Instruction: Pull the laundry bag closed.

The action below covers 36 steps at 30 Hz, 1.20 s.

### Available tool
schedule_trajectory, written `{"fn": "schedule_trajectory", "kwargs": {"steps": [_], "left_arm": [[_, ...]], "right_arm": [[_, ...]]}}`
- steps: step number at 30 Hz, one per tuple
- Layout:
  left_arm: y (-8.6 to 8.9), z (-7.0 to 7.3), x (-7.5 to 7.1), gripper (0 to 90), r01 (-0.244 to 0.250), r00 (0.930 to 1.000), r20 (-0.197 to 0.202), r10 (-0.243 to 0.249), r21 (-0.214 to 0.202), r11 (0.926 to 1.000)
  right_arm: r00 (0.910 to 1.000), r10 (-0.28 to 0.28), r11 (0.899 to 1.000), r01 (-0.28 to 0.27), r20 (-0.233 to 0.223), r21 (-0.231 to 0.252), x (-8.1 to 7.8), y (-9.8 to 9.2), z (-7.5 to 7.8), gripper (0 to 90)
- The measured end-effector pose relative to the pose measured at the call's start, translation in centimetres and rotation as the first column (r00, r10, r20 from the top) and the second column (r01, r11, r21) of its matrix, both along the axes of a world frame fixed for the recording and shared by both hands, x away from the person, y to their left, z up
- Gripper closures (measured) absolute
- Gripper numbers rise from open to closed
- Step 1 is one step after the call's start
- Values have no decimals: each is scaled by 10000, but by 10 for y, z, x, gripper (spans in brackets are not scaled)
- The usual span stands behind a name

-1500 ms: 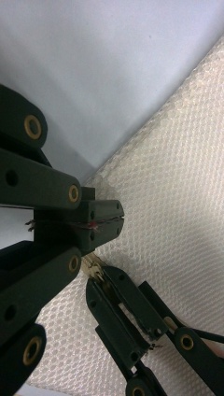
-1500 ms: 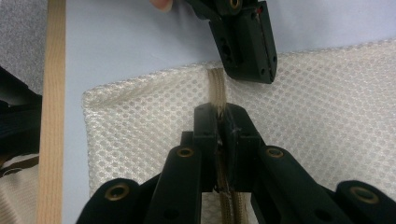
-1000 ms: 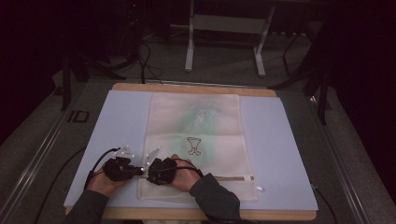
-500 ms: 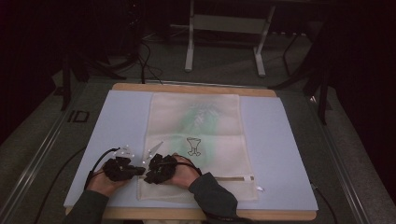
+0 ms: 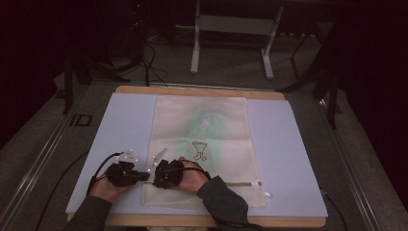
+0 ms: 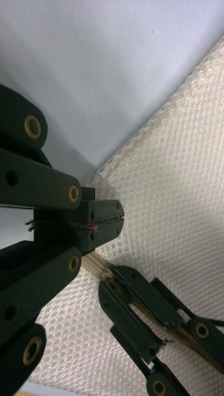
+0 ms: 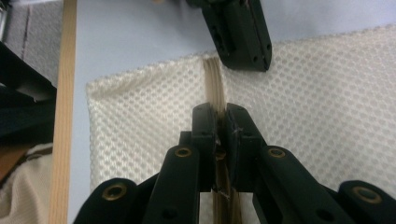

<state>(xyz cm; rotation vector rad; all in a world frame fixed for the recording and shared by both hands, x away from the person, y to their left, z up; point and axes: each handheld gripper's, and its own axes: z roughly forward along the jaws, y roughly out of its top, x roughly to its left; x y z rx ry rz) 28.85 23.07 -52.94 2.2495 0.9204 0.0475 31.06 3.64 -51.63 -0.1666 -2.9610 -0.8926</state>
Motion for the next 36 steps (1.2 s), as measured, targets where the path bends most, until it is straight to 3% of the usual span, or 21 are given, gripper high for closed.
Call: {"fn": "schedule_trajectory", "kwargs": {"steps": [16, 36], "left_arm": [[0, 0, 0, 900, 11, 10000, -10, -11, -2, 10000], [1, 0, 1, 900, 22, 10000, -46, -23, -27, 10000]], "right_arm": [[9933, 313, 9985, -261, 1116, -471, -13, -7, 4, 834], [9919, 375, 9974, -297, 1217, -653, -16, -20, 6, 840]]}}
